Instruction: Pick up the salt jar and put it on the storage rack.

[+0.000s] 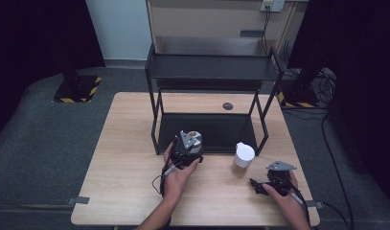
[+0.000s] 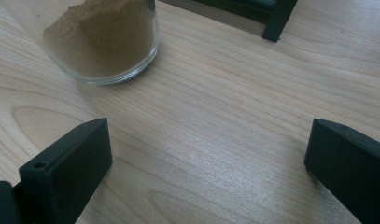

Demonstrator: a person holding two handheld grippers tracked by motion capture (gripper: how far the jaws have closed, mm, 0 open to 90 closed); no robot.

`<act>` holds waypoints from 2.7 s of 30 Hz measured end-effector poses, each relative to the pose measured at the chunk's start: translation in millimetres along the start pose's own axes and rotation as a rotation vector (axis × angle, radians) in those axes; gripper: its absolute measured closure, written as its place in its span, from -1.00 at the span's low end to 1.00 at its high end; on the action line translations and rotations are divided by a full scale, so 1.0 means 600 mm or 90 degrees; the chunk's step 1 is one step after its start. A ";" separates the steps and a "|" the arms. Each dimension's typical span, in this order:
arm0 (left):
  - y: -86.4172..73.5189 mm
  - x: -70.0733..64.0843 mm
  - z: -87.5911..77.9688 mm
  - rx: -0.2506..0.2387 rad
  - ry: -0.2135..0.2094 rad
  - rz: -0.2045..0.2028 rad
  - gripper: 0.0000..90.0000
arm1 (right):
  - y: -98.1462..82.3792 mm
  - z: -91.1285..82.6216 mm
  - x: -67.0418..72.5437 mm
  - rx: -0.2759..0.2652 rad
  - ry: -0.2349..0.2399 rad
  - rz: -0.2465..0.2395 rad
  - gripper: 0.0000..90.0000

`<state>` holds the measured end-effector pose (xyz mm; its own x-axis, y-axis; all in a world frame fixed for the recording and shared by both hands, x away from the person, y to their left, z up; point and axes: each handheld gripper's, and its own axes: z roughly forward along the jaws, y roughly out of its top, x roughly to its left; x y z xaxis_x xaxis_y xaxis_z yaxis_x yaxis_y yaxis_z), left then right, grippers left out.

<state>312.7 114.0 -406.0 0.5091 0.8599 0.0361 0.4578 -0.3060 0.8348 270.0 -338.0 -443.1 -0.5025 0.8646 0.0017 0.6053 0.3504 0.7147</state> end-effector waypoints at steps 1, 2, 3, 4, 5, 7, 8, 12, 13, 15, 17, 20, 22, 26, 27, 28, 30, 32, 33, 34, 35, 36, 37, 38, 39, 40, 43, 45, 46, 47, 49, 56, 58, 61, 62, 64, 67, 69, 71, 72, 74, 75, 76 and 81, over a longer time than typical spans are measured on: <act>0.005 -0.002 0.000 0.009 0.006 -0.007 -0.34 | 0.000 0.000 0.000 0.000 0.000 0.000 -0.97; 0.009 0.000 0.002 0.009 0.006 -0.008 -0.34 | 0.000 0.000 0.000 0.000 0.000 0.000 -0.97; 0.010 0.005 0.005 0.000 0.004 -0.002 -0.34 | 0.000 0.000 0.000 0.000 0.000 0.000 -0.97; 0.012 0.007 0.007 -0.003 0.003 -0.003 -0.34 | 0.000 0.000 0.000 0.000 0.000 0.000 -0.97; 0.014 0.009 0.009 -0.001 0.004 -0.002 -0.34 | 0.000 0.000 0.000 0.000 0.000 0.000 -0.97; 0.020 0.010 0.013 -0.001 0.006 0.002 -0.34 | 0.000 0.000 0.000 0.000 0.000 0.000 -0.97; 0.024 0.007 0.013 0.006 0.012 -0.007 -0.34 | 0.000 0.000 0.000 0.000 0.000 0.000 -0.97; 0.029 0.013 0.024 -0.001 0.015 -0.005 -0.34 | 0.000 0.000 0.000 0.000 0.000 0.000 -0.97; 0.030 0.014 0.027 -0.002 0.016 -0.005 -0.34 | 0.000 0.000 0.000 0.000 0.000 0.000 -0.97; 0.033 0.015 0.033 0.001 0.020 -0.010 -0.34 | 0.000 0.000 0.000 0.000 0.000 0.000 -0.97; 0.036 0.017 0.040 0.003 0.023 -0.012 -0.34 | 0.000 0.000 0.000 0.000 0.000 0.000 -0.97; 0.038 0.021 0.050 0.005 0.026 -0.017 -0.34 | 0.000 0.000 0.000 0.000 0.000 0.000 -0.97; 0.040 0.024 0.056 0.009 0.028 -0.019 -0.34 | 0.000 0.000 0.000 0.000 0.000 0.000 -0.97; 0.043 0.028 0.064 0.013 0.033 -0.026 -0.34 | 0.000 0.000 0.000 0.000 0.001 0.000 -0.97; 0.043 0.029 0.066 0.015 0.034 -0.026 -0.34 | 0.000 0.000 0.000 0.000 0.001 0.000 -0.97; 0.044 0.030 0.068 0.017 0.035 -0.027 -0.34 | 0.000 0.000 0.000 0.000 0.001 0.000 -0.97; 0.045 0.033 0.073 0.022 0.038 -0.028 -0.34 | 0.000 0.000 0.000 0.000 0.001 0.000 -0.97; 0.044 0.035 0.076 0.023 0.039 -0.032 -0.34 | 0.000 0.000 0.000 0.000 0.001 0.000 -0.97; 0.043 0.036 0.078 0.023 0.040 -0.036 -0.34 | 0.000 0.000 0.000 0.000 0.001 0.000 -0.97; 0.042 0.039 0.080 0.023 0.040 -0.037 -0.34 | 0.000 0.000 -0.001 0.000 0.001 0.000 -0.97; 0.041 0.041 0.082 0.023 0.037 -0.042 -0.34 | 0.000 0.000 -0.001 0.000 0.001 0.000 -0.97; 0.041 0.042 0.083 0.023 0.037 -0.042 -0.34 | 0.000 0.000 -0.001 0.000 0.001 0.000 -0.97; 0.040 0.041 0.085 0.024 0.041 -0.039 -0.34 | 0.000 0.000 -0.001 0.000 0.001 0.000 -0.97; 0.040 0.039 0.087 0.025 0.046 -0.035 -0.34 | 0.000 0.000 0.000 0.000 0.001 0.000 -0.97; 0.040 0.037 0.089 0.028 0.050 -0.031 -0.34 | 0.000 0.000 0.000 0.000 0.001 0.000 -0.97; 0.040 0.037 0.091 0.030 0.050 -0.032 -0.34 | 0.000 0.000 0.000 0.000 0.001 0.000 -0.97; 0.037 0.038 0.097 0.035 0.048 -0.039 -0.34 | 0.000 0.000 0.000 0.000 0.001 0.000 -0.97; 0.035 0.038 0.100 0.039 0.049 -0.040 -0.34 | 0.000 0.000 0.000 0.000 0.001 0.000 -0.97; 0.034 0.039 0.101 0.040 0.048 -0.044 -0.34 | 0.000 0.000 0.000 0.000 0.001 0.000 -0.97; 0.032 0.041 0.103 0.038 0.046 -0.053 -0.34 | 0.000 0.000 0.000 0.000 0.001 0.000 -0.97; 0.029 0.043 0.104 0.036 0.046 -0.058 -0.34 | 0.000 0.000 0.000 0.000 0.001 0.000 -0.97; 0.025 0.042 0.103 0.033 0.047 -0.057 -0.34 | 0.000 0.000 0.000 0.000 0.001 0.000 -0.97; 0.024 0.040 0.103 0.033 0.050 -0.053 -0.34 | 0.000 0.000 0.000 0.000 0.001 0.000 -0.97; 0.021 0.039 0.103 0.030 0.050 -0.049 -0.34 | 0.000 0.000 0.000 0.000 0.001 0.000 -0.97; 0.021 0.039 0.103 0.030 0.050 -0.050 -0.34 | 0.000 0.000 0.000 0.000 0.001 -0.001 -0.97; 0.021 0.038 0.103 0.030 0.051 -0.050 -0.34 | 0.000 0.000 0.000 0.000 0.001 0.000 -0.97; 0.020 0.038 0.103 0.029 0.052 -0.051 -0.34 | 0.000 0.000 0.000 0.000 0.001 0.000 -0.97; 0.020 0.038 0.103 0.029 0.052 -0.052 -0.34 | 0.000 0.000 0.000 0.000 0.000 -0.001 -0.97; 0.019 0.037 0.103 0.027 0.053 -0.052 -0.34 | 0.000 0.000 0.000 0.000 0.000 0.000 -0.97; 0.019 0.037 0.103 0.027 0.053 -0.052 -0.34 | 0.000 0.000 0.000 0.000 0.000 0.000 -0.97; 0.019 0.037 0.104 0.028 0.054 -0.052 -0.34 | 0.000 0.000 0.000 0.000 0.000 -0.001 -0.97; 0.019 0.037 0.104 0.028 0.054 -0.052 -0.34 | 0.000 0.000 0.000 0.000 0.000 0.000 -0.97; 0.019 0.036 0.104 0.028 0.054 -0.052 -0.34 | 0.000 0.000 0.000 0.000 0.001 0.000 -0.97; 0.020 0.036 0.104 0.029 0.055 -0.053 -0.34 | 0.000 0.000 0.000 0.000 0.000 0.000 -0.97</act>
<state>374.5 103.7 -429.4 0.4045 0.9144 0.0167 0.5290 -0.2488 0.8113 270.0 -338.2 -443.1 -0.5034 0.8641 0.0016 0.6050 0.3511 0.7146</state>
